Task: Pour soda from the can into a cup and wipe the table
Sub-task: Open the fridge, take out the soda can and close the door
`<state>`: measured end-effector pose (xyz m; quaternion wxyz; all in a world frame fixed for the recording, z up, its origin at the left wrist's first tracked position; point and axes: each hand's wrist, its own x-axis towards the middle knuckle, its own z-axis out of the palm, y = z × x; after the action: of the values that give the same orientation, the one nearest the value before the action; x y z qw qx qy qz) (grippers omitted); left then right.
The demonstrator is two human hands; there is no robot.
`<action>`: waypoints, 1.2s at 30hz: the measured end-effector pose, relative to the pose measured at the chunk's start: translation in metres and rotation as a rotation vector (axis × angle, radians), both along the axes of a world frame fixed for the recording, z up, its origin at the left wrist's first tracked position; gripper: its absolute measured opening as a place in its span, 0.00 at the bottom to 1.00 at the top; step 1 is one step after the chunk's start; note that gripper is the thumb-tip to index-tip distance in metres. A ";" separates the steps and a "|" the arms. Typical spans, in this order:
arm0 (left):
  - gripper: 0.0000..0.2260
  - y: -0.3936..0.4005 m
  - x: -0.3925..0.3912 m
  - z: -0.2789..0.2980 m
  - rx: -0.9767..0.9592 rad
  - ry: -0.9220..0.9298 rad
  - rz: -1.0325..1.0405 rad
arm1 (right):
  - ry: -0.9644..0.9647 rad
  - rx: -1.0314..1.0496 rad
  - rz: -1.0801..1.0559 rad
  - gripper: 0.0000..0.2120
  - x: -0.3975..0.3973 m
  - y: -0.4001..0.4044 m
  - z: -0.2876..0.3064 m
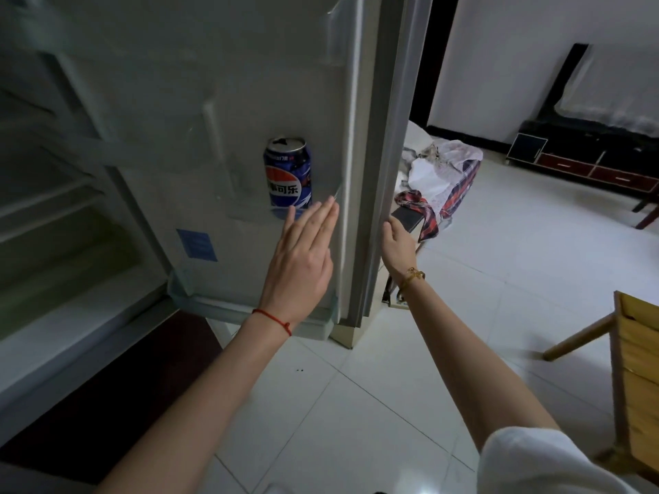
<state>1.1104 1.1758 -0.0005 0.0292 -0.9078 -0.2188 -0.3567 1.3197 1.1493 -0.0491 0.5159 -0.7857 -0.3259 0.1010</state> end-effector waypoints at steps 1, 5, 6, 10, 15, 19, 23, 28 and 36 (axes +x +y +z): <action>0.28 0.001 0.006 0.000 0.000 0.001 0.014 | 0.009 -0.010 0.017 0.16 0.006 0.003 0.002; 0.28 0.005 0.028 -0.001 0.004 0.001 0.073 | 0.046 -0.044 0.117 0.16 0.030 0.015 0.008; 0.28 0.007 0.035 0.000 0.001 0.002 0.095 | 0.058 -0.034 0.151 0.17 0.035 0.017 0.010; 0.28 0.005 0.059 0.001 -0.047 -0.002 0.174 | 0.117 -0.020 0.239 0.21 0.056 0.025 0.016; 0.27 0.002 0.084 0.004 -0.101 -0.017 0.251 | 0.141 -0.022 0.355 0.21 0.079 0.037 0.021; 0.26 -0.003 0.096 0.017 -0.159 -0.249 0.308 | 0.153 -0.059 0.409 0.25 0.090 0.047 0.024; 0.27 0.007 0.101 0.041 -0.261 -0.605 0.412 | 0.176 -0.081 0.444 0.26 0.101 0.055 0.024; 0.40 0.054 0.105 0.073 -0.550 -0.648 0.545 | 0.209 -0.062 0.465 0.26 0.107 0.074 0.026; 0.32 0.082 0.118 0.080 -0.670 -0.628 0.606 | 0.233 -0.005 0.416 0.25 0.112 0.071 0.018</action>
<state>1.2281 1.2577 0.0796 -0.2269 -0.6136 -0.5702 -0.4969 1.4319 1.2199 -0.0309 0.5161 -0.6861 -0.4188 0.2959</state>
